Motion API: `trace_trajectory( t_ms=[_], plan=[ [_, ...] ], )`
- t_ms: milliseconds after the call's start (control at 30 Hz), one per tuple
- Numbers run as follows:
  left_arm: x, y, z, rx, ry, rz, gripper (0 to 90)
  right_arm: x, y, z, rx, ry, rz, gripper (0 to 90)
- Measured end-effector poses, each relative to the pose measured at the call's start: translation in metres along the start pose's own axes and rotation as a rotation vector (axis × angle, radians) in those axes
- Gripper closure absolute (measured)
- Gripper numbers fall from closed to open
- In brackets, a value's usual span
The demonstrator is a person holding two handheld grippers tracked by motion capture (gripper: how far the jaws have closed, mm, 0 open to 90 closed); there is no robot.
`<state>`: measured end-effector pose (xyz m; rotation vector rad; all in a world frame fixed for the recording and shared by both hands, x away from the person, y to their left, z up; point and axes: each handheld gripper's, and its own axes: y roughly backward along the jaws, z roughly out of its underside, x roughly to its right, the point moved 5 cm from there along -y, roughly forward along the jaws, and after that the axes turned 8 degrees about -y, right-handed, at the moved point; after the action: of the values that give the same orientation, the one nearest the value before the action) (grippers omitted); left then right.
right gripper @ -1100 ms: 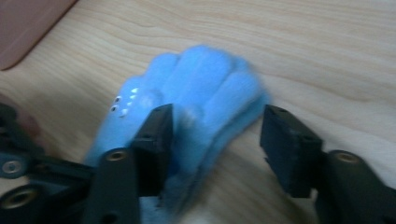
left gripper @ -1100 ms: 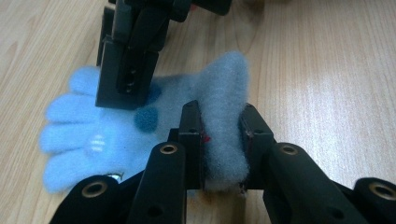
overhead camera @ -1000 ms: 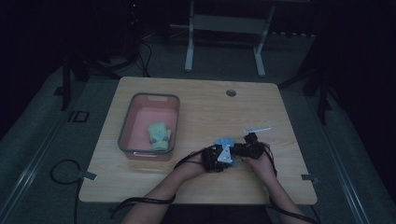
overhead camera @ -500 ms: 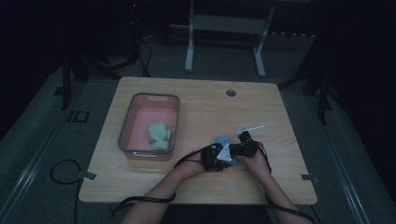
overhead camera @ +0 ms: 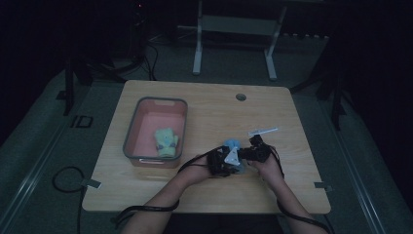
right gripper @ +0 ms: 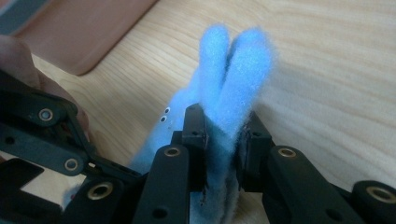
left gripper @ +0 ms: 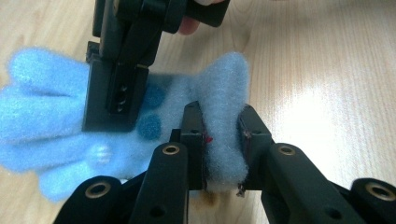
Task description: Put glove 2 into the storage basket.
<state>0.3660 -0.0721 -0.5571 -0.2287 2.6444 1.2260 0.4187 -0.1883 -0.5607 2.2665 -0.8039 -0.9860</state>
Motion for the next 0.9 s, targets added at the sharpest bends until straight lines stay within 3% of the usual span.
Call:
trace_trajectory(
  t_ms=[400,700,900],
  plan=[
    [-0.013,0.03,-0.015,0.015,-0.021,0.01,76.5,-0.015,0.021,-0.019,0.056,0.013,-0.031,76.4],
    [-0.02,0.047,-0.02,0.008,-0.029,0.011,76.5,-0.024,0.027,-0.03,0.081,0.015,-0.055,76.4],
    [-0.024,0.063,-0.023,0.004,-0.037,0.004,76.5,-0.035,0.031,-0.04,0.087,0.042,-0.064,76.4]
  ],
)
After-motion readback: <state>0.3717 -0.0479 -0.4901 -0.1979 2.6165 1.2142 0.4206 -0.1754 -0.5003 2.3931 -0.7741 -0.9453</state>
